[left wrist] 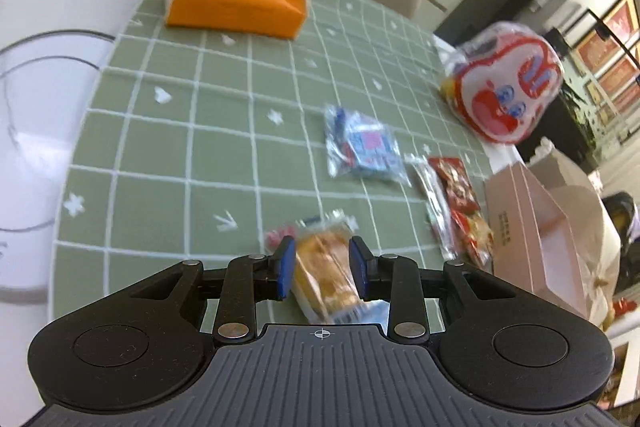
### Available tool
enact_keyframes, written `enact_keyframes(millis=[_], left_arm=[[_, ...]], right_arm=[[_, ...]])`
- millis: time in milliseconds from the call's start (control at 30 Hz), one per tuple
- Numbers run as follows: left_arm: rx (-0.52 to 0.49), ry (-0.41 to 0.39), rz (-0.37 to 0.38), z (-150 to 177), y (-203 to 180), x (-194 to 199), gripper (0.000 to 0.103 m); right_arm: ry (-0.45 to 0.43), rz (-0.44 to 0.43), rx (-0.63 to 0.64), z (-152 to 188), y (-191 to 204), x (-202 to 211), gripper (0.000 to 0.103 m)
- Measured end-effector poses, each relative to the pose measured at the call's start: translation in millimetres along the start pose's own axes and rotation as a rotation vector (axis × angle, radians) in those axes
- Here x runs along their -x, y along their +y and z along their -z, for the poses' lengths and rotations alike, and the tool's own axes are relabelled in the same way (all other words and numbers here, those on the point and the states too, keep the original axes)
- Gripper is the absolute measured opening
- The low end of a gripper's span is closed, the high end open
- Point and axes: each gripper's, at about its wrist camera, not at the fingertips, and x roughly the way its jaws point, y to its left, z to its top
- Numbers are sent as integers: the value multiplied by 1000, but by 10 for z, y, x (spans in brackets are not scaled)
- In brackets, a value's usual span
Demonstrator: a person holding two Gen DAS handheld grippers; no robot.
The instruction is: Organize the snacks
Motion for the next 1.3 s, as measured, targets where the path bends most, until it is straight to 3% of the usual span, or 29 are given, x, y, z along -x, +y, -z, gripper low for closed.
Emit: enact_keyframes(millis=[133,233,300,433,600,667,733,867,1033,1100,1167,1300], left_arm=[[-98,7,-75,19,-177,-94,34],[-28,-18,-126,27,-172,-72,33],[-119,-59,-154,127,-199,28,34],[-12,28,-181,181,68,117,33],[43,98,-130,265,146,269,33],[35,139,-110,321,113,256,33],[42,163,-79,390,98,254,33],[36,153,-66,438,106,231,33],[25,113,-60,463,184,279,33],[19,106,-61,467,215,316,33],[-11,97,-81,482,233,372,33],[-99,108,-126,551,225,445,34]], right_arm=[[-28,90,-94,104,-168,87,75],[-17,192,-88,-28,-220,1,74],[-84,234,-104,-22,-271,97,75],[-83,259,-140,59,-449,95,76],[-88,196,-136,-11,-406,-25,73],[-86,172,-102,-56,-301,-124,56],[-67,147,-41,-78,-146,-240,45],[-45,136,61,12,204,-331,45],[-8,-57,115,21,451,-198,45],[-26,-72,114,-92,477,-189,50],[-41,-93,108,-267,515,-245,68],[-11,-188,114,-655,667,-553,71]])
